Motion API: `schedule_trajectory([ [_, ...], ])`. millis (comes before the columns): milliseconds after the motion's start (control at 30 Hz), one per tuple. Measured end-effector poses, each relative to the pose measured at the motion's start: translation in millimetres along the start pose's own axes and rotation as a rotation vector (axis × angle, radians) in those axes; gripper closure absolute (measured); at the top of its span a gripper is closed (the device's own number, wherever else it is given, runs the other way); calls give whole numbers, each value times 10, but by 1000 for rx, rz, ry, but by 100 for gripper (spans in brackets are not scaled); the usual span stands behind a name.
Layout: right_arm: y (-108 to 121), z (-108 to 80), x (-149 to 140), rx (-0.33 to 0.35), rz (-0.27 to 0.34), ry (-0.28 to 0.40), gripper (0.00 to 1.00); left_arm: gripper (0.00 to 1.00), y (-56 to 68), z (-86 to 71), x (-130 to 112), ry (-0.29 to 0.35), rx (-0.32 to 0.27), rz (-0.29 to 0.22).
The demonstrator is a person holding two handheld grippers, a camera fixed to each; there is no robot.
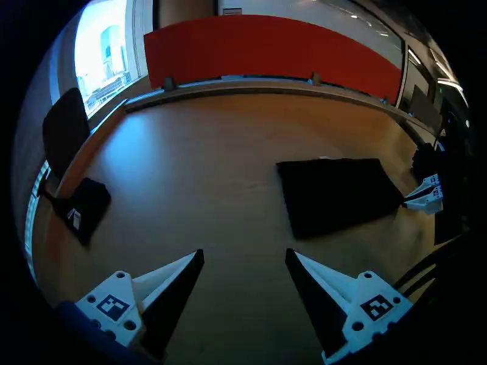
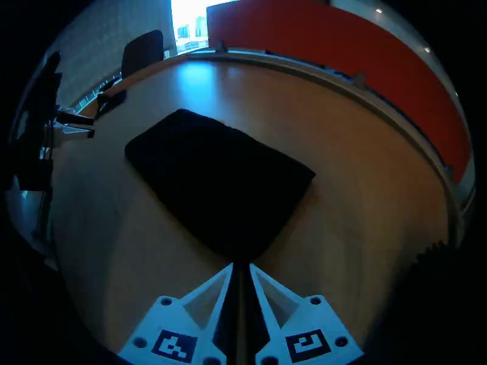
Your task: Fold towel
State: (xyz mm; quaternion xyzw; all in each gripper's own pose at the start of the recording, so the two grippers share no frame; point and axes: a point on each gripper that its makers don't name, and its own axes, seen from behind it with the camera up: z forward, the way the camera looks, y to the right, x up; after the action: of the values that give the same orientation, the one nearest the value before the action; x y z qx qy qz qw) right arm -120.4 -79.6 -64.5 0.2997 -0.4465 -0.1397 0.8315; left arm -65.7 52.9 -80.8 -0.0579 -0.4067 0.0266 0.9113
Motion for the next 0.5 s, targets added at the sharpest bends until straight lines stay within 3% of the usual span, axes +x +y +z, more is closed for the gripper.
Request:
schedule_trajectory([
  [267,-19,-68,130,-4,-9,27,96,0,-13,0,9,0,-1,0],
  [500,-57,-177,433,-7,-57,71,96,0,-52,-25,24,6,4,-5],
])
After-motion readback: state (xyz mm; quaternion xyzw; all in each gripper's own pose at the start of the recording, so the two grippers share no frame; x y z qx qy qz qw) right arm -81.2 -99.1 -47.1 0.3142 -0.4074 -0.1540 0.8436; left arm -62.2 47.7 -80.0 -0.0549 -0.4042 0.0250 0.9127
